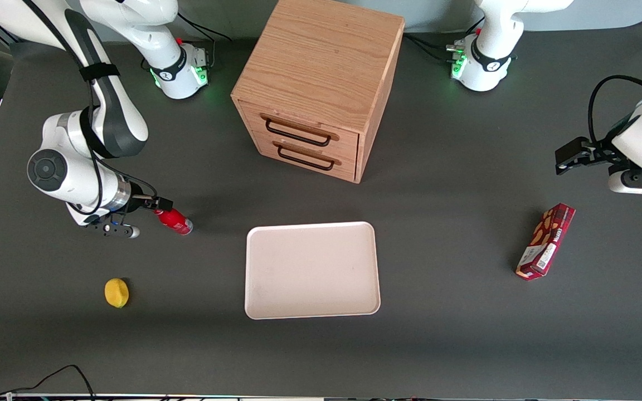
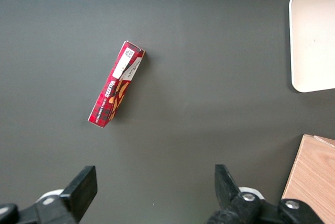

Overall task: Place coke bottle on tray
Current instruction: 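Close the right gripper around the bottle's neck and lift it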

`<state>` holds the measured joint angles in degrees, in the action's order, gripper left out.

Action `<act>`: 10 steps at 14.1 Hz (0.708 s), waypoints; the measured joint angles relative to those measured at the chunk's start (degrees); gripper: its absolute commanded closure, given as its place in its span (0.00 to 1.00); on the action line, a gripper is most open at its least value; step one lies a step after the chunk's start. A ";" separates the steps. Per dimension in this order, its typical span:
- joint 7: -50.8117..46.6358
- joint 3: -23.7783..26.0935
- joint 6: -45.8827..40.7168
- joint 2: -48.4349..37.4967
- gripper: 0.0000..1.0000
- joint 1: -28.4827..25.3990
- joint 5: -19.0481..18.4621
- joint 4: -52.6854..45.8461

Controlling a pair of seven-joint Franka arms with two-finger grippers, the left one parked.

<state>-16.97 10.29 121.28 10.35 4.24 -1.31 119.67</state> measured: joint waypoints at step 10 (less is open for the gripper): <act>0.03 1.39 2.46 -0.16 0.45 0.32 1.17 1.04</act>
<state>-16.94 11.67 123.73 10.20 4.56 -0.14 120.70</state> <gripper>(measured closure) 0.172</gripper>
